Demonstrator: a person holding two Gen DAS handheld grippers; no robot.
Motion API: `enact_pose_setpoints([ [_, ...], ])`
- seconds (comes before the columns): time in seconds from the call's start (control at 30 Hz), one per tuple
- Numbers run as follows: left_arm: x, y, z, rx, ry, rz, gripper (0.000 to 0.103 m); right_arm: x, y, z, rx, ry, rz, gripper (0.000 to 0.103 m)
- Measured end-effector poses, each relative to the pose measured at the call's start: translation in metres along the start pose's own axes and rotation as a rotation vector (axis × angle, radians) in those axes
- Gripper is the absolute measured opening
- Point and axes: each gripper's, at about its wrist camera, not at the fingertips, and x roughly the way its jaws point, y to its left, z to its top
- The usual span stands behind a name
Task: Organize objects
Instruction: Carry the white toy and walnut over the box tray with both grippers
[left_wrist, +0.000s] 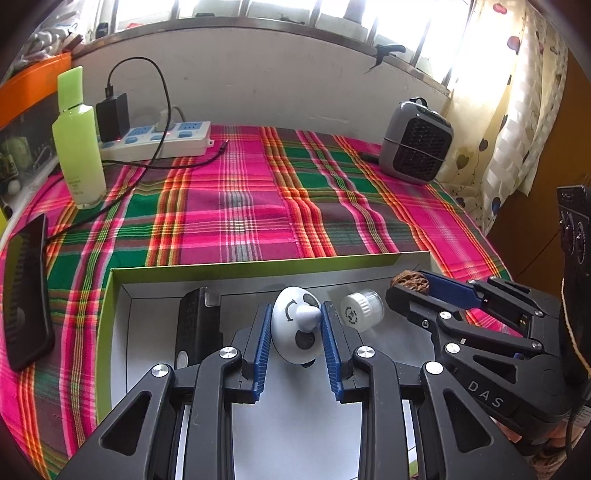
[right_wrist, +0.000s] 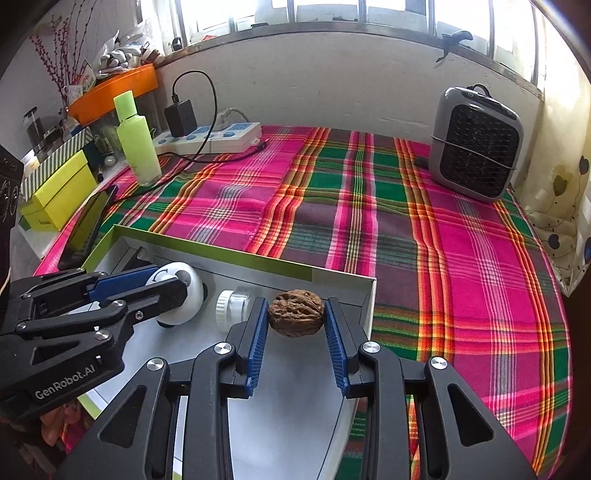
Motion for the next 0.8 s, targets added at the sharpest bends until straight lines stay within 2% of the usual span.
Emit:
enact_pose_setpoints([
  [0.8, 0.010, 0.001, 0.004, -0.007, 0.022, 0.011, 0.025, 0.014, 0.005, 0.007, -0.052, 0.054, -0.040, 0.032],
])
